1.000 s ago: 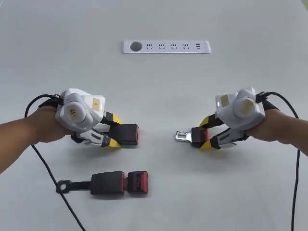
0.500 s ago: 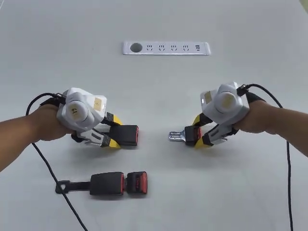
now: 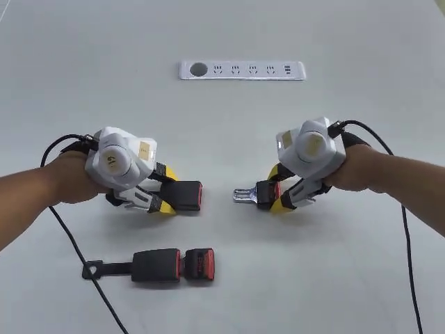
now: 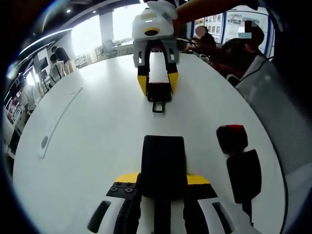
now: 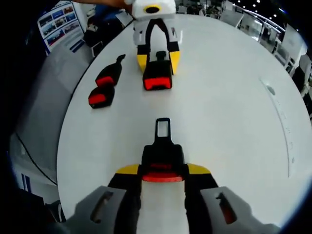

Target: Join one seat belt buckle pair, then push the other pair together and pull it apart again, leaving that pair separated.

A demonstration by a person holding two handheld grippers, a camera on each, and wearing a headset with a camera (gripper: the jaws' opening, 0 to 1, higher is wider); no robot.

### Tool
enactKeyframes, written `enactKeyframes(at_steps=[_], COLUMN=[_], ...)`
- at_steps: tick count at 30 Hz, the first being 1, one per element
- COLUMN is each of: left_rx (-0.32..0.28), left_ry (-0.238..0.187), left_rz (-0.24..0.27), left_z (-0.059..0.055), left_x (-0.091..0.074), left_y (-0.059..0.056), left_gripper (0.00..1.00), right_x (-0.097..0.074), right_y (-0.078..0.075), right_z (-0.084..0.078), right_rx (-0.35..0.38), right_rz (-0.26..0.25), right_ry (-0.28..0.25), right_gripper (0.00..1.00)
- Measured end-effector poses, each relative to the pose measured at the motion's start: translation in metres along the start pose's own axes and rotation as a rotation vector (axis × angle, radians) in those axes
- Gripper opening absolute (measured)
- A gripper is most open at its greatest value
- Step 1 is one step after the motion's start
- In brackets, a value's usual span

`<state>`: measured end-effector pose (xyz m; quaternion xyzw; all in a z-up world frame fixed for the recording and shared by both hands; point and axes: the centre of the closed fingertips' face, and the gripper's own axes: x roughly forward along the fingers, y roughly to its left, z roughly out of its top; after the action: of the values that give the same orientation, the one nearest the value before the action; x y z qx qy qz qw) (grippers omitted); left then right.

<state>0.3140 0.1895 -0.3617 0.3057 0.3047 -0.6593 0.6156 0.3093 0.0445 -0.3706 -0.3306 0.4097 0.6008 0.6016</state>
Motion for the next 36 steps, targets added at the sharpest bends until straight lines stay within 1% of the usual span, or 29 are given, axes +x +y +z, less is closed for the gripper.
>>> enactKeyframes(at_steps=[8,17,19,22,25,28,36], left_rx=[-0.003,-0.001,-0.001,-0.003,-0.006,-0.005,-0.006], left_ry=[0.005,0.011,0.013,0.014,0.012,0.014,0.019], left_rz=[0.003,0.002,0.002,0.002,0.002,0.002,0.003], left_z=[0.0,0.0,0.0,-0.001,-0.002,-0.002,-0.003], left_x=[0.0,0.0,0.0,0.001,0.001,0.001,0.002], left_y=[-0.001,-0.002,-0.002,-0.001,-0.001,0.0,-0.001], left_gripper=[0.33,0.33,0.33,0.33,0.33,0.33,0.33], right_x=[0.009,0.015,0.018,0.021,0.023,0.027,0.031], right_y=[0.0,0.001,0.004,0.004,0.003,0.007,0.008], right_z=[0.014,0.025,0.03,0.037,0.042,0.05,0.059], right_rx=[-0.018,-0.005,-0.011,-0.02,-0.004,-0.014,-0.015], right_rz=[0.0,-0.005,-0.001,-0.004,-0.011,-0.004,-0.002], right_ry=[-0.016,-0.028,-0.041,-0.045,-0.061,-0.075,-0.091], right_gripper=[0.33,0.33,0.33,0.33,0.33,0.33,0.33])
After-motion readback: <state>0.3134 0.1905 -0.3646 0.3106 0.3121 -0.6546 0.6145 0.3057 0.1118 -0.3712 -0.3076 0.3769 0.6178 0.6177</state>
